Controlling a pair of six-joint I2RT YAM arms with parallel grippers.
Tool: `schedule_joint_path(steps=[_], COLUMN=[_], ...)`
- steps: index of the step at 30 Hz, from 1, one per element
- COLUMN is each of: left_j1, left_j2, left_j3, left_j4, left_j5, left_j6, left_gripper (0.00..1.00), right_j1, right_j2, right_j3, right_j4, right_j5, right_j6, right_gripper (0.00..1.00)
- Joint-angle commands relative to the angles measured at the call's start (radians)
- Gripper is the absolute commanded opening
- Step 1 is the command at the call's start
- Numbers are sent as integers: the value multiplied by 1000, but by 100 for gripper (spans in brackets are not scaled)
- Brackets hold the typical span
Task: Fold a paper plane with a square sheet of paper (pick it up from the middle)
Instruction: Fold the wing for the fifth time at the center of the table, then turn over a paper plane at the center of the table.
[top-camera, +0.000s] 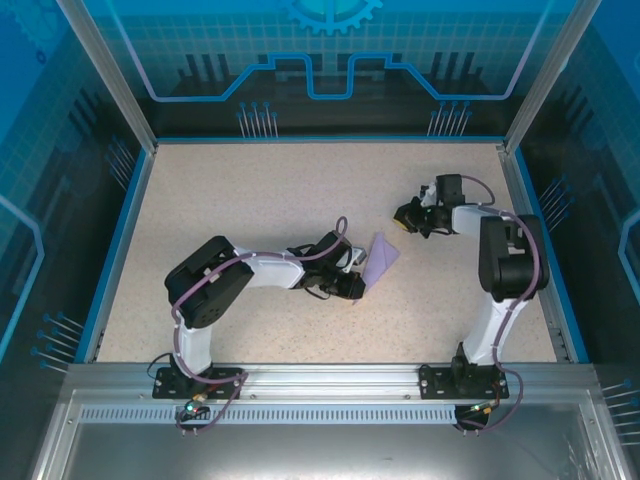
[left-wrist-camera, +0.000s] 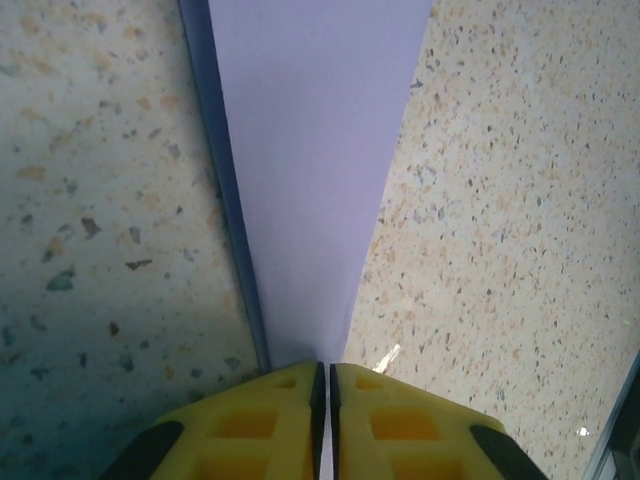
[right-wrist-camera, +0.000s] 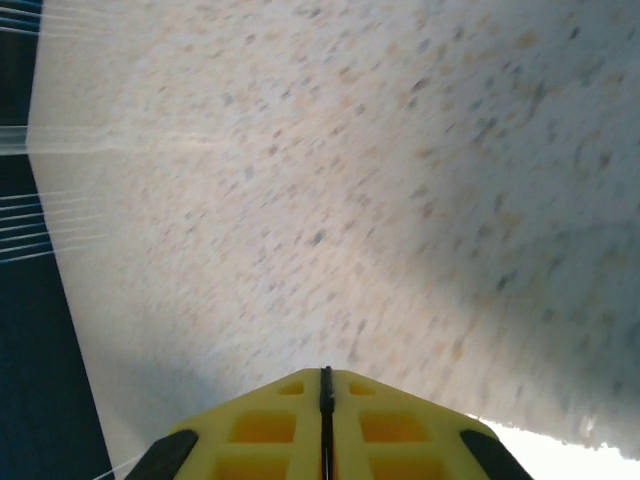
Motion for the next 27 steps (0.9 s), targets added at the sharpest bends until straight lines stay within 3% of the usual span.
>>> schedule_joint_path(steps=[1, 9, 16, 27], left_j1=[-9, -16, -62, -139], left_j2=[-22, -108, -118, 14], left_j3=[20, 115, 197, 351], left_j4=[-186, -249, -401, -527], left_j5=[-5, -47, -196, -369], left_j6=[3, 19, 80, 123], left_gripper=[17, 31, 46, 49], right_j1=[25, 64, 111, 85], right_j2=[-117, -290, -309, -322], right_j3=[-71, -244, -308, -351], right_j4=[-120, -272, -214, -187], right_j5=[10, -4, -50, -49], right_j6=[-82, -174, -152, -147], right_gripper=[13, 26, 35, 37])
